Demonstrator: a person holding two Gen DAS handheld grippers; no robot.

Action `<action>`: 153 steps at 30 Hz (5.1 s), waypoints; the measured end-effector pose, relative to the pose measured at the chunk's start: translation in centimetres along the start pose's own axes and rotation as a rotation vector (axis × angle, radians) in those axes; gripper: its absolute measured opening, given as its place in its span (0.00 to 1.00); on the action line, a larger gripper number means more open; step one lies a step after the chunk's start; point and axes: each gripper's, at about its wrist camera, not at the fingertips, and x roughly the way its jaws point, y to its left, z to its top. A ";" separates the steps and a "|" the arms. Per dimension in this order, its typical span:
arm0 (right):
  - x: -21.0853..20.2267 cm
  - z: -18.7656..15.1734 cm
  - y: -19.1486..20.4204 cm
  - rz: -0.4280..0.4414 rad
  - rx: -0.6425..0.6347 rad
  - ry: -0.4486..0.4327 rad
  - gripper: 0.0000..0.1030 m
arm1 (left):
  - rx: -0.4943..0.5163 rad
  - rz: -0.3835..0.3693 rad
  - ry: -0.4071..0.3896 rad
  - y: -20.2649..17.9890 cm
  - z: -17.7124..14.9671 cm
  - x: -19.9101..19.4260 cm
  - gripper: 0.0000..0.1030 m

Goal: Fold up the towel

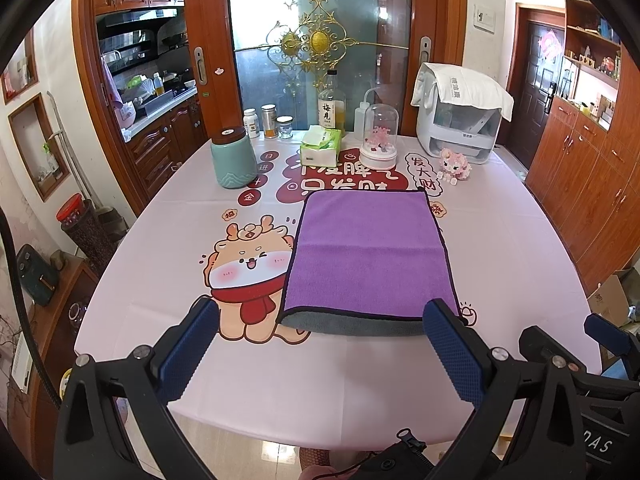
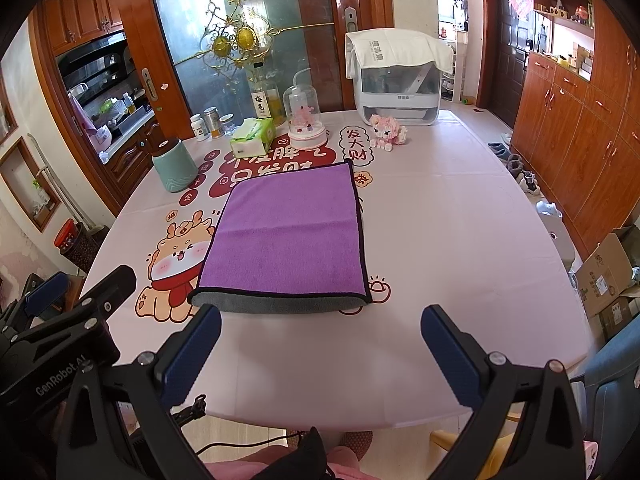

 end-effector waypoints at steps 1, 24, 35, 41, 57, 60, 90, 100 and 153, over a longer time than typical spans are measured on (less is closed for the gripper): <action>0.0 0.0 0.0 0.001 0.000 0.001 0.98 | 0.000 -0.001 0.000 0.0 0.0 0.0 0.98; -0.1 -0.6 1.4 -0.025 0.027 0.007 0.98 | -0.007 -0.072 0.032 2.2 0.0 0.6 0.98; -0.1 -1.0 3.8 -0.049 0.049 -0.016 0.97 | 0.012 -0.136 0.057 4.8 0.6 2.0 0.98; 0.0 -1.2 4.5 -0.052 0.046 -0.032 0.96 | 0.025 -0.179 0.076 5.5 1.0 3.0 0.98; 3.7 -0.2 2.9 0.003 0.002 0.004 0.85 | 0.105 -0.208 0.122 5.6 1.7 6.3 0.98; 4.5 0.4 2.6 0.033 -0.037 0.005 0.84 | 0.123 -0.195 0.130 5.4 2.1 7.1 0.98; 15.9 0.5 -3.6 0.217 -0.406 0.123 0.73 | 0.413 -0.247 0.248 4.5 2.5 17.7 0.97; 19.0 -0.7 -4.0 0.254 -0.471 0.210 0.60 | 0.493 -0.269 0.330 4.7 0.8 21.4 0.97; 22.6 -0.5 -4.3 0.307 -0.506 0.297 0.04 | 0.534 -0.349 0.538 3.7 -2.0 26.4 0.05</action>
